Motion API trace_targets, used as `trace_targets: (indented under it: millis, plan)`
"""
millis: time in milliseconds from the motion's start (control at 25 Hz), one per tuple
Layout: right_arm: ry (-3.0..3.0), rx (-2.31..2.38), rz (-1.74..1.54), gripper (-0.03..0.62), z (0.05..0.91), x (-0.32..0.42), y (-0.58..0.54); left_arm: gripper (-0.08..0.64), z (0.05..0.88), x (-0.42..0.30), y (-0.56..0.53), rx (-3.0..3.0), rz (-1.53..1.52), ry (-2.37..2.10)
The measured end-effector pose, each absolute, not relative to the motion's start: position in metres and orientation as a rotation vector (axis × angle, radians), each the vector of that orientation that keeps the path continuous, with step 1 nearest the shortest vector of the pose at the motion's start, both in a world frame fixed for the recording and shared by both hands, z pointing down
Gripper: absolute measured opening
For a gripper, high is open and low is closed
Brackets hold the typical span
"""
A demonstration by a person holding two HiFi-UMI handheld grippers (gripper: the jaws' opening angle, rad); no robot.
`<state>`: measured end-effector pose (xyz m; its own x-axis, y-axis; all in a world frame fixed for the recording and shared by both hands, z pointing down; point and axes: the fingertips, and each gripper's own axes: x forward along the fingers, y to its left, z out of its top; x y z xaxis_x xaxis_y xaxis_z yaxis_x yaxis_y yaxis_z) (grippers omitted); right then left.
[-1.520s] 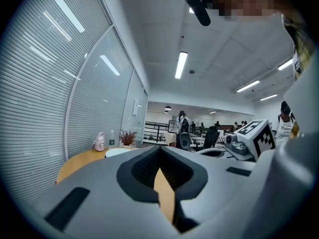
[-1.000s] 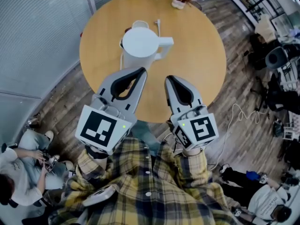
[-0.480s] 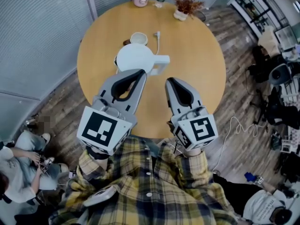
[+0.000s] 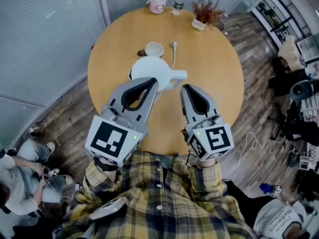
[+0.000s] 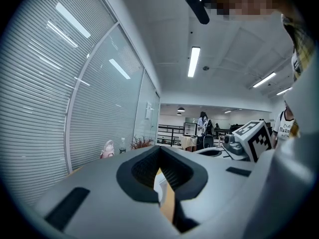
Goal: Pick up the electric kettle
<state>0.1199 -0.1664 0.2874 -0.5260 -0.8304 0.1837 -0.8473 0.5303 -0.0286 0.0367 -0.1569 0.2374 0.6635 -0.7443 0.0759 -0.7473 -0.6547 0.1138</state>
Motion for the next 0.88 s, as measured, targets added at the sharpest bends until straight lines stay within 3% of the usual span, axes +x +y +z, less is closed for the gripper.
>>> trace_targets:
  millis: [880]
  plan:
    - [-2.572,1.502,0.288,0.043,0.323,0.123,-0.186,0.002,0.278,0.009,-0.169,2.641,0.058,-1.234]
